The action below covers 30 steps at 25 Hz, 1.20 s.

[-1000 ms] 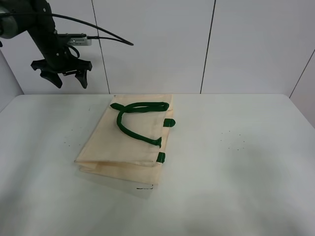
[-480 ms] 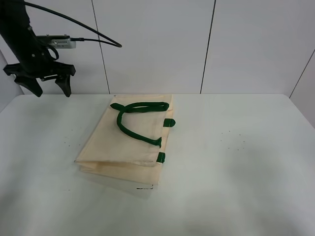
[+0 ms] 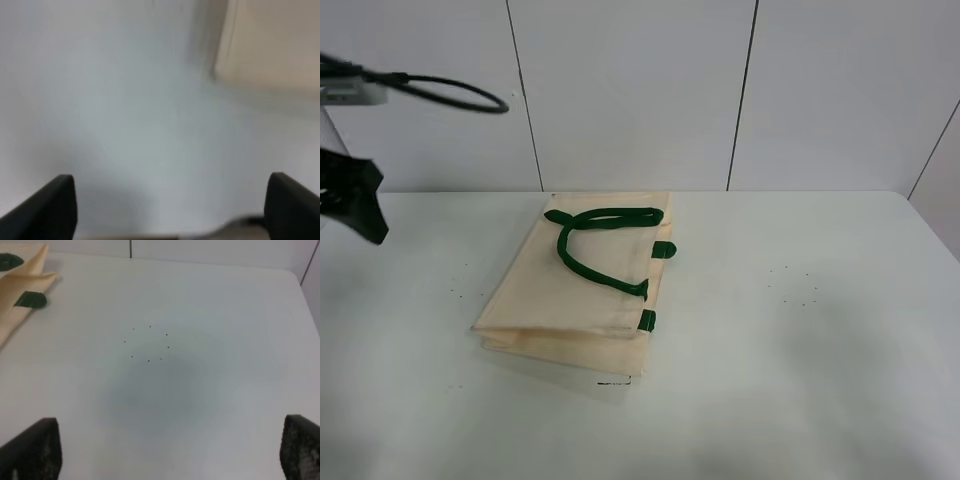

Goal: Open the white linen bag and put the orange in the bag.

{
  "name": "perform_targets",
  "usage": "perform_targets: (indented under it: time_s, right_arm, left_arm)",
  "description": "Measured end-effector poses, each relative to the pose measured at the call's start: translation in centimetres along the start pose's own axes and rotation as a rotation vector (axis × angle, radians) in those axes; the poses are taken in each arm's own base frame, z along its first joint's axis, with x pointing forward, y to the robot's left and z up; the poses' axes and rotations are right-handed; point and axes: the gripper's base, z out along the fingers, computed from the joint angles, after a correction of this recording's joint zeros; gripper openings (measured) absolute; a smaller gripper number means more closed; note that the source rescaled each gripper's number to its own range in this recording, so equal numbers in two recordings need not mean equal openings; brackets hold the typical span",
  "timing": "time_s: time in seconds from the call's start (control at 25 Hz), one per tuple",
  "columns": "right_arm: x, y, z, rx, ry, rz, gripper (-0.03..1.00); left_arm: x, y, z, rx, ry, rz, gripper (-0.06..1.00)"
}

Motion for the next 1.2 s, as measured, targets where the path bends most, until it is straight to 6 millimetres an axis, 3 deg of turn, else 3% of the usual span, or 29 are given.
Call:
perform_targets:
  time_s: [0.24, 0.4, 0.64, 0.8, 1.2]
  right_arm:
    - [0.0, 0.0, 0.0, 0.0, 0.0, 0.0, 1.0]
    - [0.0, 0.0, 0.0, 0.0, 0.0, 0.0, 1.0]
    - [0.0, 0.0, 0.0, 0.0, 0.0, 0.0, 1.0]
    - [0.0, 0.0, 0.0, 0.0, 0.0, 0.0, 1.0]
    - [0.0, 0.0, 0.0, 0.0, 0.0, 0.0, 1.0]
  left_arm:
    - [9.0, 0.5, 2.2, -0.014, -0.081, 0.05, 0.92]
    - [13.6, 0.6, 4.4, -0.005, -0.133, 0.062, 0.92]
    - [16.4, 0.6, 2.3, 0.03, -0.347, 0.055, 0.92]
    - [18.4, 0.5, 2.3, 0.05, -0.361, 0.075, 0.92]
    - [20.7, 0.8, 1.3, 0.031, -0.509, 0.064, 0.92]
